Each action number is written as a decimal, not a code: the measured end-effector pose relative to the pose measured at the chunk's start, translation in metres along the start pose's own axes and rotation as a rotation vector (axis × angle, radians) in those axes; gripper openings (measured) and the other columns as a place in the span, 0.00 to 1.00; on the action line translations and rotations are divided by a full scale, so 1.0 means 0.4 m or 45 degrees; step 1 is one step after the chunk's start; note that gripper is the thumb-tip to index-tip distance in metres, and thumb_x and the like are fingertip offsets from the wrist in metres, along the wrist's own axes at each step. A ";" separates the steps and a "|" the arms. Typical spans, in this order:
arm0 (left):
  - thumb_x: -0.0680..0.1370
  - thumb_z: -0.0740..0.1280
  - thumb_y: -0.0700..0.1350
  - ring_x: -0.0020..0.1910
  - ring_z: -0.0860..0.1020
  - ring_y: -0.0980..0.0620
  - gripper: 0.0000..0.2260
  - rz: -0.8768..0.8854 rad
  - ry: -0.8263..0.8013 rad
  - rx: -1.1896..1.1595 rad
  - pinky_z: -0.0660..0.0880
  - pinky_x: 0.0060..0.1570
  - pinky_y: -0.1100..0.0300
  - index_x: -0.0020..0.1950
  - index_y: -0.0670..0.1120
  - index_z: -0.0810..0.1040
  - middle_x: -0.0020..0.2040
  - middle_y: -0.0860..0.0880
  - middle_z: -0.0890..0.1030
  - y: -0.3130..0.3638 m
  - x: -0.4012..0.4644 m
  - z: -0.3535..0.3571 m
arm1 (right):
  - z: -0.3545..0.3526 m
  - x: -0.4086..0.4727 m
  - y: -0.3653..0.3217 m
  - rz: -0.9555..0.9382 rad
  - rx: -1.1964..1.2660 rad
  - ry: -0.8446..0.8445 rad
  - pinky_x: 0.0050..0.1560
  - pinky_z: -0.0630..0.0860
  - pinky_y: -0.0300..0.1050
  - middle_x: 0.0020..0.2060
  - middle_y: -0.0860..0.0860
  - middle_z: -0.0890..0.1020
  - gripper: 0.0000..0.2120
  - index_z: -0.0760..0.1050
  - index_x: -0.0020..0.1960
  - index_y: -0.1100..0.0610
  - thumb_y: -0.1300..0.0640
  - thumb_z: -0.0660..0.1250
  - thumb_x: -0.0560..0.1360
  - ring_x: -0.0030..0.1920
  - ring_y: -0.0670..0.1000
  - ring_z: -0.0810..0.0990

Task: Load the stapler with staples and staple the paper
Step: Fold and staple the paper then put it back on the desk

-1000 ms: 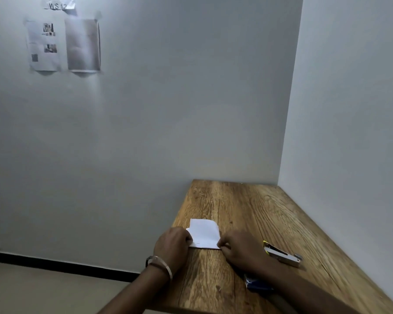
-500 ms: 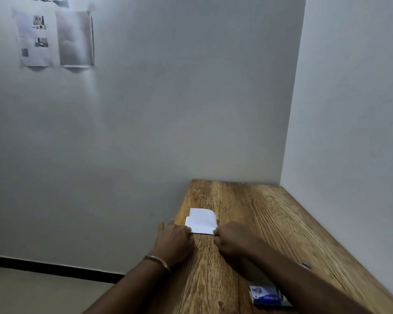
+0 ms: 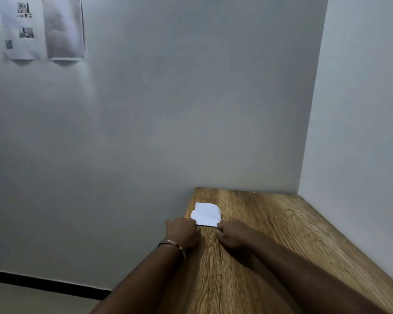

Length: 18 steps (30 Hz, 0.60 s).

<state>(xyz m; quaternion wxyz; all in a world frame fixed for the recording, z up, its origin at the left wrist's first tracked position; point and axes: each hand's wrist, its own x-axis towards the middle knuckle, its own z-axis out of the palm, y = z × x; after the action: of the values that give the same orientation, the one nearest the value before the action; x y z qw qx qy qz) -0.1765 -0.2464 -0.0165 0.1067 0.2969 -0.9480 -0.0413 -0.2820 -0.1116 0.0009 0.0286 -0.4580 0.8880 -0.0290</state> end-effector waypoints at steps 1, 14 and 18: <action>0.82 0.53 0.51 0.59 0.77 0.46 0.17 -0.013 -0.016 -0.004 0.65 0.64 0.45 0.61 0.50 0.78 0.59 0.48 0.81 -0.002 0.024 0.004 | 0.001 0.023 0.004 0.008 0.011 0.006 0.64 0.73 0.51 0.66 0.57 0.77 0.23 0.71 0.71 0.58 0.46 0.52 0.84 0.63 0.55 0.76; 0.82 0.52 0.50 0.67 0.73 0.44 0.18 -0.072 -0.064 -0.172 0.68 0.65 0.42 0.69 0.46 0.69 0.71 0.46 0.73 -0.001 0.318 0.099 | 0.045 0.259 0.103 0.018 0.137 0.025 0.78 0.49 0.54 0.82 0.52 0.50 0.36 0.48 0.82 0.54 0.36 0.47 0.81 0.81 0.58 0.48; 0.82 0.52 0.49 0.67 0.73 0.43 0.19 -0.062 -0.062 -0.189 0.70 0.65 0.43 0.70 0.45 0.69 0.71 0.45 0.72 0.000 0.339 0.106 | 0.050 0.280 0.114 0.024 0.137 0.050 0.79 0.51 0.56 0.82 0.51 0.50 0.37 0.47 0.82 0.53 0.34 0.48 0.80 0.81 0.58 0.48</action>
<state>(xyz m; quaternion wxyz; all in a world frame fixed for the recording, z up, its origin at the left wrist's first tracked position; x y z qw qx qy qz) -0.2948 -0.3232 -0.0336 0.1042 0.3101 -0.9372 -0.1213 -0.3823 -0.1768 -0.0254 0.0360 -0.4468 0.8898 -0.0854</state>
